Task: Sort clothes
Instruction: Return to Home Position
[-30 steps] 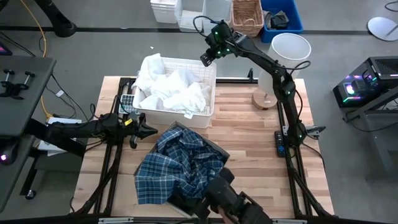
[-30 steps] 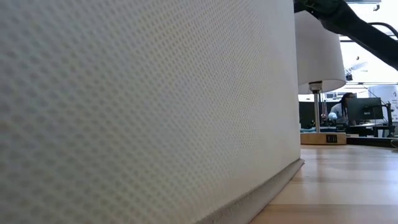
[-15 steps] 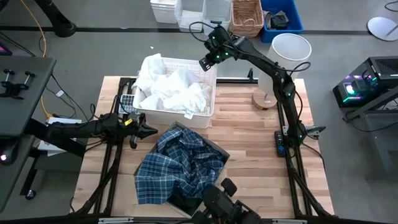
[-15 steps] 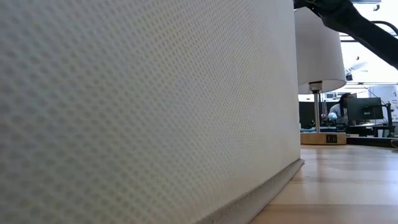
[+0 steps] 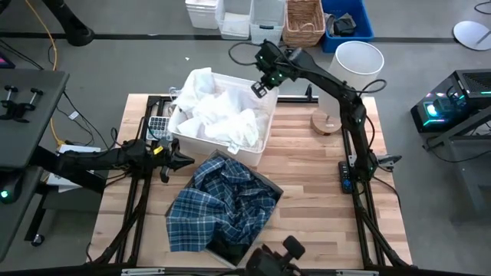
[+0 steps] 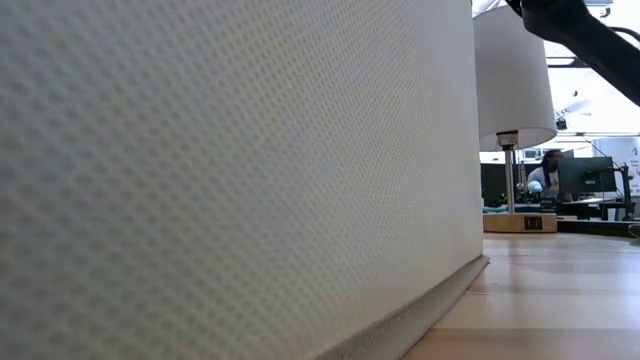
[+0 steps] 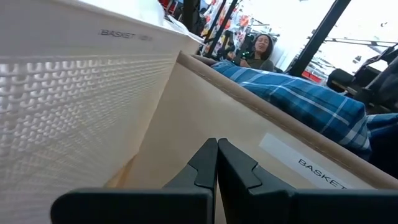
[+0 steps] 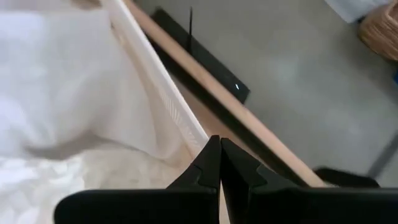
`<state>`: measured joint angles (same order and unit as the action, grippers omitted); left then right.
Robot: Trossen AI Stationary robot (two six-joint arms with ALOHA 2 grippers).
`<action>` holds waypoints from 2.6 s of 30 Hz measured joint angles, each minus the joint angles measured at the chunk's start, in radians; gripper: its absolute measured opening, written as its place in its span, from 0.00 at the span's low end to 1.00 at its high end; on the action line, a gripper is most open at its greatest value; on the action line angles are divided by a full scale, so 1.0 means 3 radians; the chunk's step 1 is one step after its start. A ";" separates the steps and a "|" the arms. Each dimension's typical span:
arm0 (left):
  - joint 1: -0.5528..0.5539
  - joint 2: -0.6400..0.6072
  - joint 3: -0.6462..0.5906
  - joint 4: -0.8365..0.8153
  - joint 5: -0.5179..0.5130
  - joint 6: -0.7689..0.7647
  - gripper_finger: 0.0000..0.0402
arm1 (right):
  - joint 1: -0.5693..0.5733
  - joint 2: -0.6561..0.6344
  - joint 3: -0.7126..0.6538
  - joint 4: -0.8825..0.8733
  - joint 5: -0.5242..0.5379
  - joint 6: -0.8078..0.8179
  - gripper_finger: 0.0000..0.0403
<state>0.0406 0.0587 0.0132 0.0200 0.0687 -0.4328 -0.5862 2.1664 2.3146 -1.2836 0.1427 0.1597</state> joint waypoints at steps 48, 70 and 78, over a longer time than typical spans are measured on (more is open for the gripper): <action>0.0000 0.0000 0.0000 -0.0004 0.0023 -0.0008 0.00 | 0.0847 -0.3774 -0.3871 0.1207 0.0454 0.1137 0.00; 0.0000 0.0000 0.0000 -0.0004 0.0022 -0.0006 0.00 | 0.0726 -0.3531 -0.3950 0.1642 0.0884 0.1308 0.00; 0.0000 0.0001 0.0000 -0.0004 0.0021 -0.0006 0.00 | 0.0651 -0.2910 -0.3948 0.2712 0.0933 0.1386 0.00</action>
<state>0.0406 0.0589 0.0132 0.0188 0.0751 -0.4346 -0.3910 1.2935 1.1301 -0.4700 0.4226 0.5755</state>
